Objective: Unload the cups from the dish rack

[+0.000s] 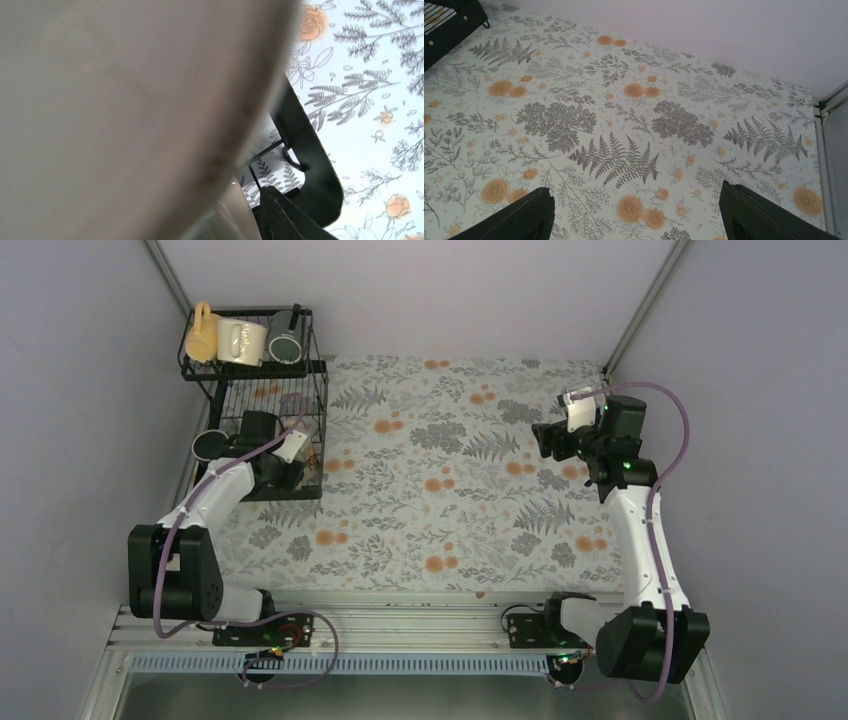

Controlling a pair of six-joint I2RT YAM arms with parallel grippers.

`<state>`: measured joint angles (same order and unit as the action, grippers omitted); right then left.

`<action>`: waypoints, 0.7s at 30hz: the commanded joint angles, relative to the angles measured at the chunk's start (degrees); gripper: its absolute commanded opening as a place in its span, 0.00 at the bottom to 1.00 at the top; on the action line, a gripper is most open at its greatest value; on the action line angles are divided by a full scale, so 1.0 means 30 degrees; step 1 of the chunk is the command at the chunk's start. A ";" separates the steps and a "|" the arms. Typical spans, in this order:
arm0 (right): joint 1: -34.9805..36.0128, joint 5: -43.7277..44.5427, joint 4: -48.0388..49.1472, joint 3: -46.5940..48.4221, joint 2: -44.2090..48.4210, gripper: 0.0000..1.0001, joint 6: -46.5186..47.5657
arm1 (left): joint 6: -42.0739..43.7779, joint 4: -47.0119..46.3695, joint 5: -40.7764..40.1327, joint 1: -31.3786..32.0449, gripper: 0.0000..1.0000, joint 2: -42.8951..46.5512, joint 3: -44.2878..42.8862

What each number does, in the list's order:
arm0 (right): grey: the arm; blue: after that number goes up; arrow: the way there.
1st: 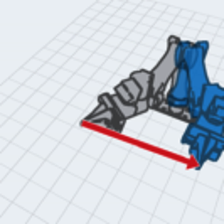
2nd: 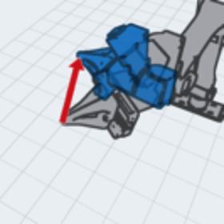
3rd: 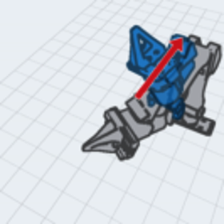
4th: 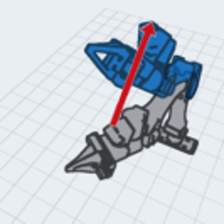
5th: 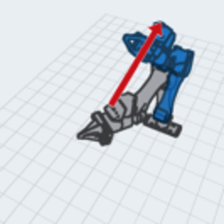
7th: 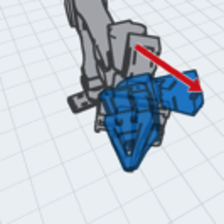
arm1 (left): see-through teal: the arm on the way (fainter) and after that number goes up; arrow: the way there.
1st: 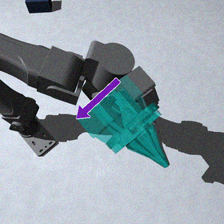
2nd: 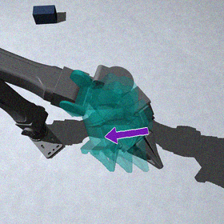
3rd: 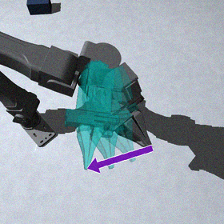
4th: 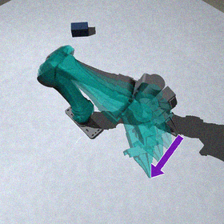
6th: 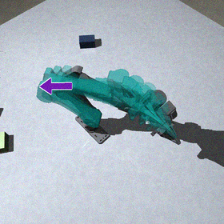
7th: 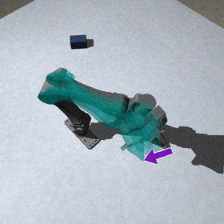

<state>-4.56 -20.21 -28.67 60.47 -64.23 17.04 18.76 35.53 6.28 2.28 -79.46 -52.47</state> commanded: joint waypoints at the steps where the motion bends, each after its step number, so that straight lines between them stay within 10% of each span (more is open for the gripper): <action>1: 0.0117 0.0213 0.0674 -0.0379 0.0286 0.85 0.0277 | -0.0043 -0.0487 0.0197 0.0147 0.40 -0.0084 0.0332; 9: 0.0121 0.0153 0.0557 -0.0381 0.0529 0.84 0.0326 | -0.0354 0.0191 0.0151 0.0274 0.10 0.0346 -0.0373; 21: 0.0124 -0.0273 0.0382 -0.0039 0.0949 0.84 0.0411 | -0.0236 0.3434 -0.0512 0.0478 0.09 0.3043 -0.4341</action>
<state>-4.56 -20.29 -28.14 59.81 -62.08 17.61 17.78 45.28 4.78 3.55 -74.72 -57.91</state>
